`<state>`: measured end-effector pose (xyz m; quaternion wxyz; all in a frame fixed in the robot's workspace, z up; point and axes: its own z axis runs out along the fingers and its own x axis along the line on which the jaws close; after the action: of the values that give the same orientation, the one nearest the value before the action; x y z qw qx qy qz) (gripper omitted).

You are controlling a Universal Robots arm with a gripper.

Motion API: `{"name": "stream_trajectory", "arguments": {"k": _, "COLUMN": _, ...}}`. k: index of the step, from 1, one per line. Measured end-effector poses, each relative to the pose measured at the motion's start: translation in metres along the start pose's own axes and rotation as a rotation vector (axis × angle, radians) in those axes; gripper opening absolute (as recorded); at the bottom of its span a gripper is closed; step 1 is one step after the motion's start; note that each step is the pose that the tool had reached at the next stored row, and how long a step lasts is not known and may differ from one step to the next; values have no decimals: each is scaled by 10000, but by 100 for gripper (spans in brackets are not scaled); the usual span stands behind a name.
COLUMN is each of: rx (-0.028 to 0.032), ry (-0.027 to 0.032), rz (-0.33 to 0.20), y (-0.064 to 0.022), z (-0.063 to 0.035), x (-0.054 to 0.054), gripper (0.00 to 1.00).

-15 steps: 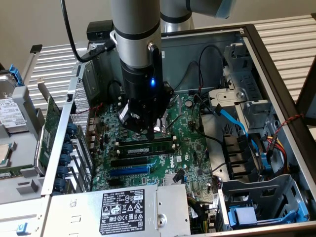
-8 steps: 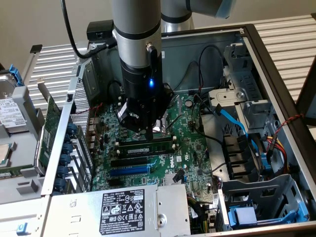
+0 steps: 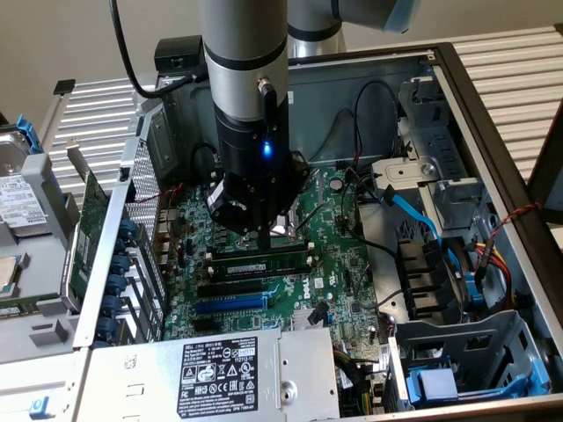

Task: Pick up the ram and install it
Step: 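Press down the ram until it locks into place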

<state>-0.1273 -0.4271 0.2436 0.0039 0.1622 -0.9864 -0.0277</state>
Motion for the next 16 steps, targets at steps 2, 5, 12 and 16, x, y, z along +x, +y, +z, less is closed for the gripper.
{"name": "stream_trajectory", "arguments": {"k": 2, "rx": 32, "ry": 26, "rz": 169, "y": -1, "z": 0, "x": 0, "gripper": 11}}
{"name": "stream_trajectory", "arguments": {"k": 5, "rx": 91, "ry": 65, "rz": 428, "y": 0, "z": -1, "x": 0, "gripper": 11}}
{"name": "stream_trajectory", "arguments": {"k": 12, "rx": 262, "ry": 136, "rz": 954, "y": -1, "z": -2, "x": 0, "gripper": 11}}
{"name": "stream_trajectory", "arguments": {"k": 16, "rx": 283, "ry": 134, "rz": 1364, "y": 0, "z": -1, "x": 0, "gripper": 11}}
